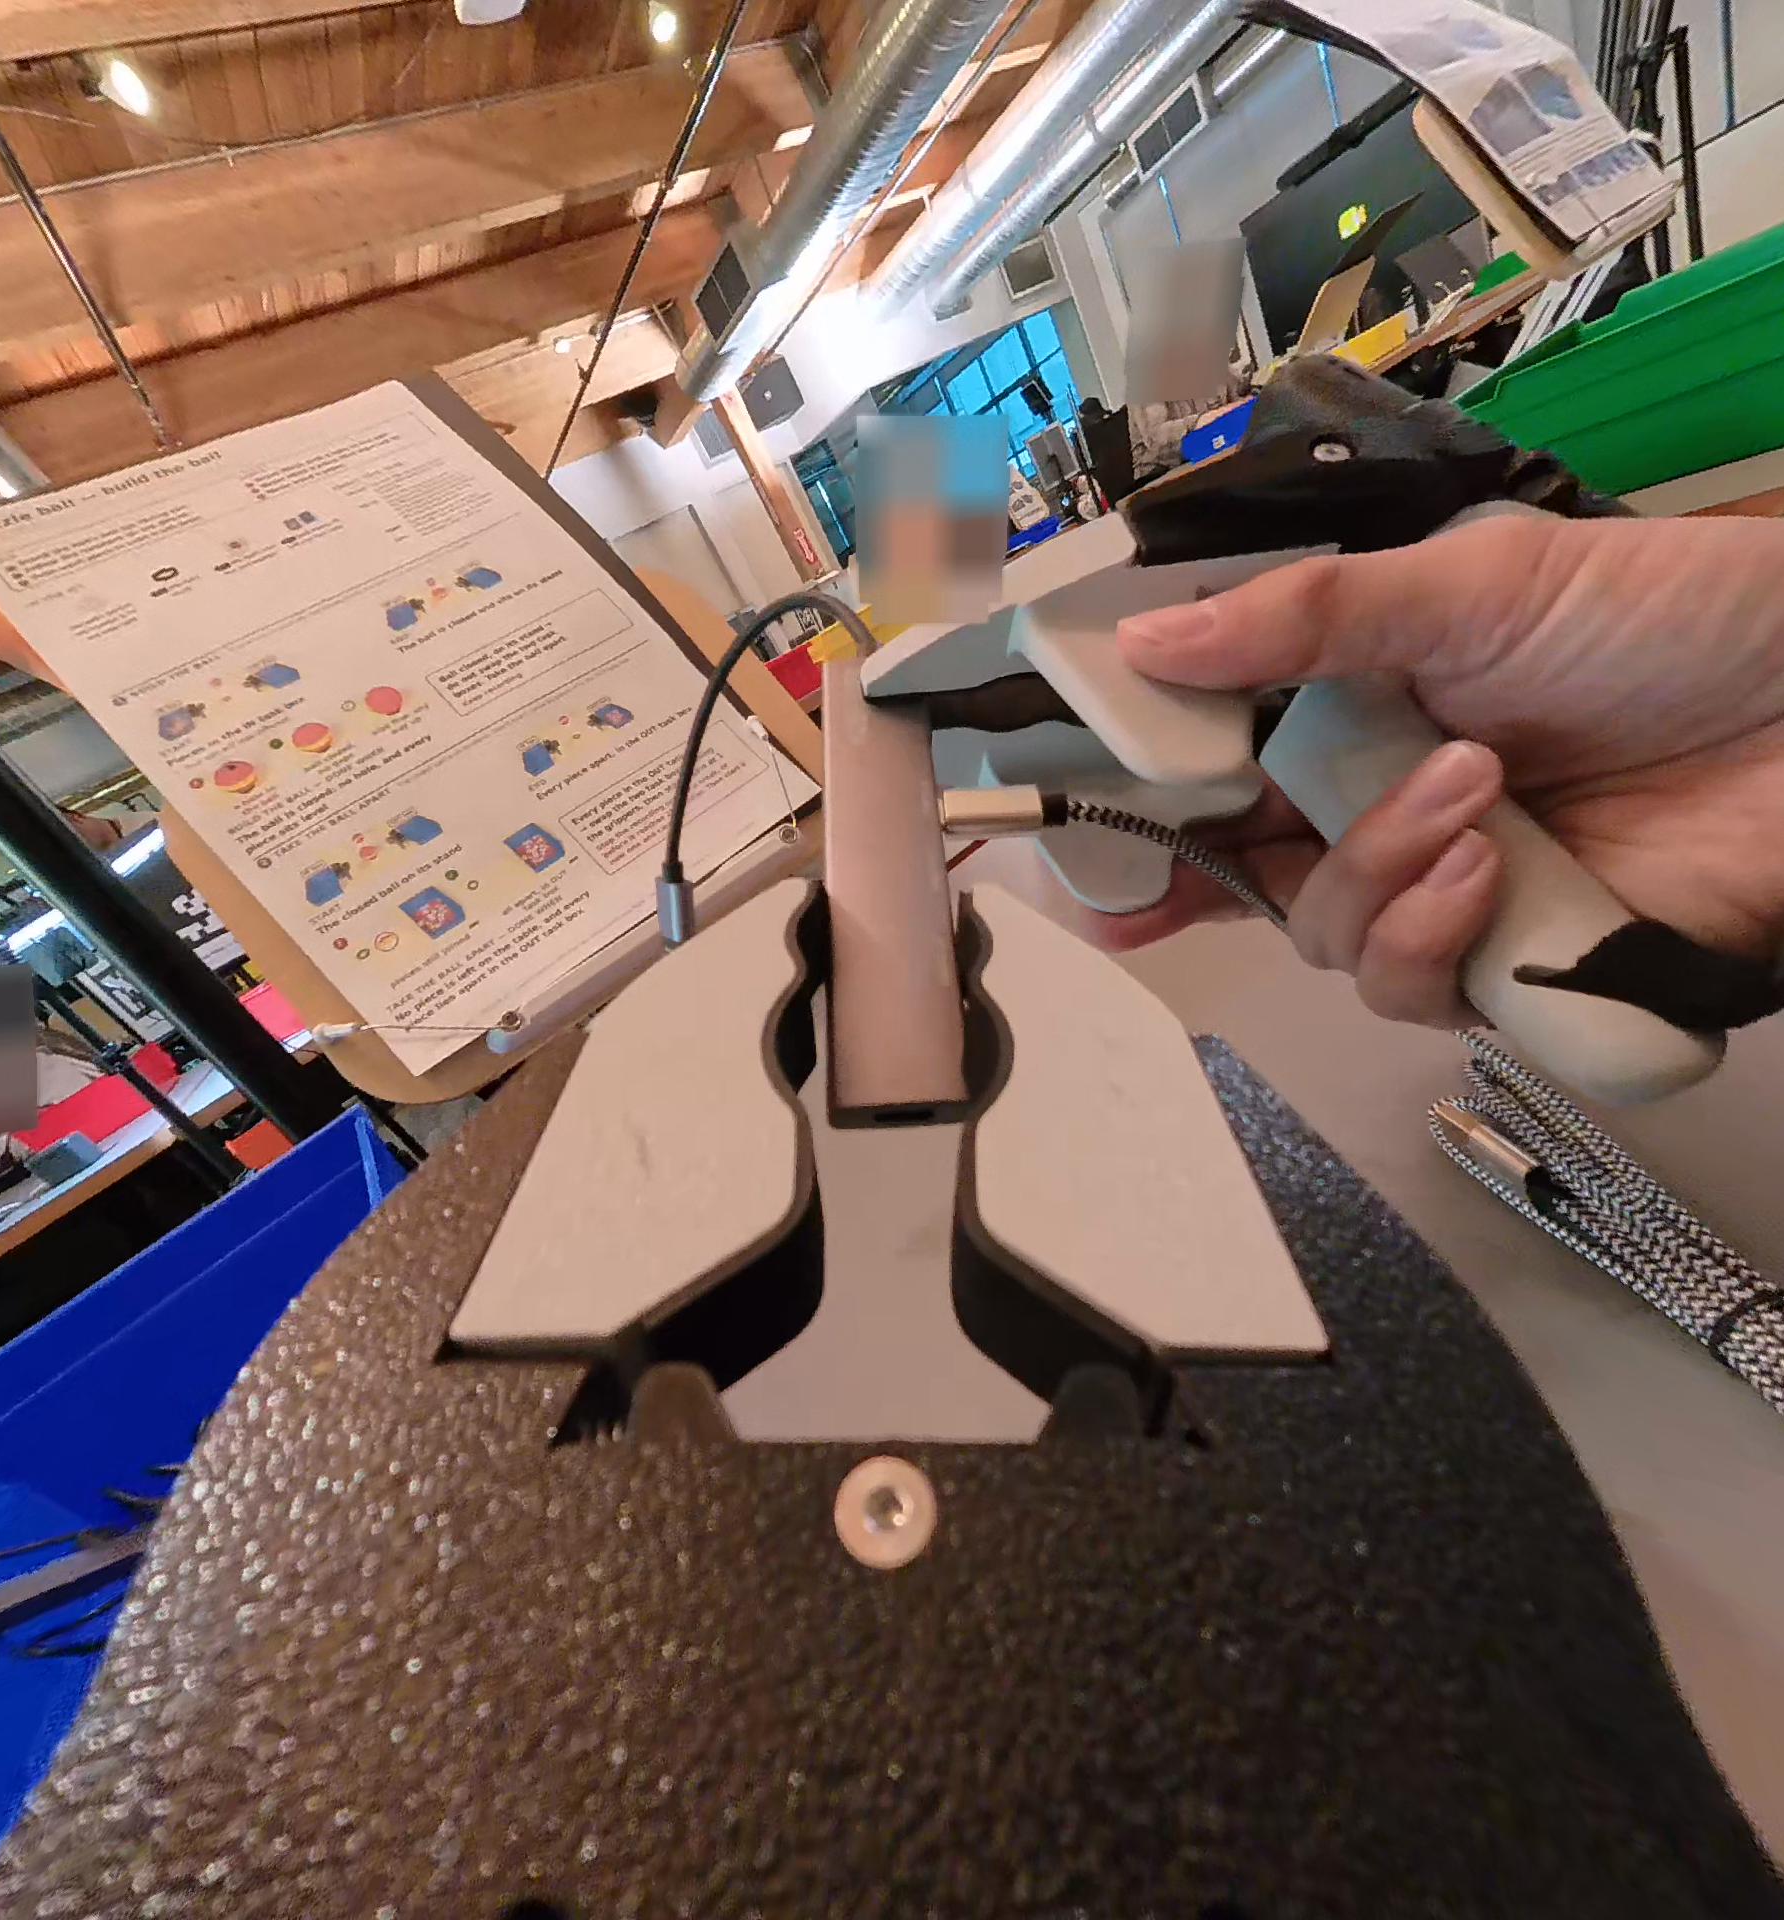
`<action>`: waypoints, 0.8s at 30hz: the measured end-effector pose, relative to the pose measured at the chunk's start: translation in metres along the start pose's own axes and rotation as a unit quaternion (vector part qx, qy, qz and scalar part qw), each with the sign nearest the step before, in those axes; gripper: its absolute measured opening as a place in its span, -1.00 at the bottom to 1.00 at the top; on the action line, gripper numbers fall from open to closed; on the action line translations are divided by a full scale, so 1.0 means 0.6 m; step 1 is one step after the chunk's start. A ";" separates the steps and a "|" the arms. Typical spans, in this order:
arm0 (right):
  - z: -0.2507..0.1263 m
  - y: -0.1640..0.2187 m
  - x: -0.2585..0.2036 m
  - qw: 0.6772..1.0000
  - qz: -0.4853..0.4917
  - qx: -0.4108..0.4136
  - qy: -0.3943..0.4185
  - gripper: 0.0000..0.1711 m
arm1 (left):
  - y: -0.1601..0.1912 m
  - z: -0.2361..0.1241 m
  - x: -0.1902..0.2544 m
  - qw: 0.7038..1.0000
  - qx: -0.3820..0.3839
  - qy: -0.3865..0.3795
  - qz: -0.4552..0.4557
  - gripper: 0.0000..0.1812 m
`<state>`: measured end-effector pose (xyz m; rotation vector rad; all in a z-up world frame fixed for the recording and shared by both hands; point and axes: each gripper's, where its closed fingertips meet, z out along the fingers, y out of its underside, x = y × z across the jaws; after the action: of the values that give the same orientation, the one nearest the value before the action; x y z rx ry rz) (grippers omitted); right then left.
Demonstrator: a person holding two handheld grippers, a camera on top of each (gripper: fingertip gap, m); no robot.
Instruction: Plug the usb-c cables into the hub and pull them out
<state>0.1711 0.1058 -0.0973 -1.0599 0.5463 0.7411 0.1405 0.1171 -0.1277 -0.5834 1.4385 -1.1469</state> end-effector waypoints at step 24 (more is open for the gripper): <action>0.001 0.012 0.030 0.992 -0.102 -0.032 0.070 -0.68 | 0.038 0.007 -0.013 0.993 -0.064 -0.030 -0.097 -0.74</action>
<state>0.1770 0.1136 -0.1139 -1.2140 0.5281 0.5099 0.1519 0.1315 -0.1439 -0.8566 1.4339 -1.1819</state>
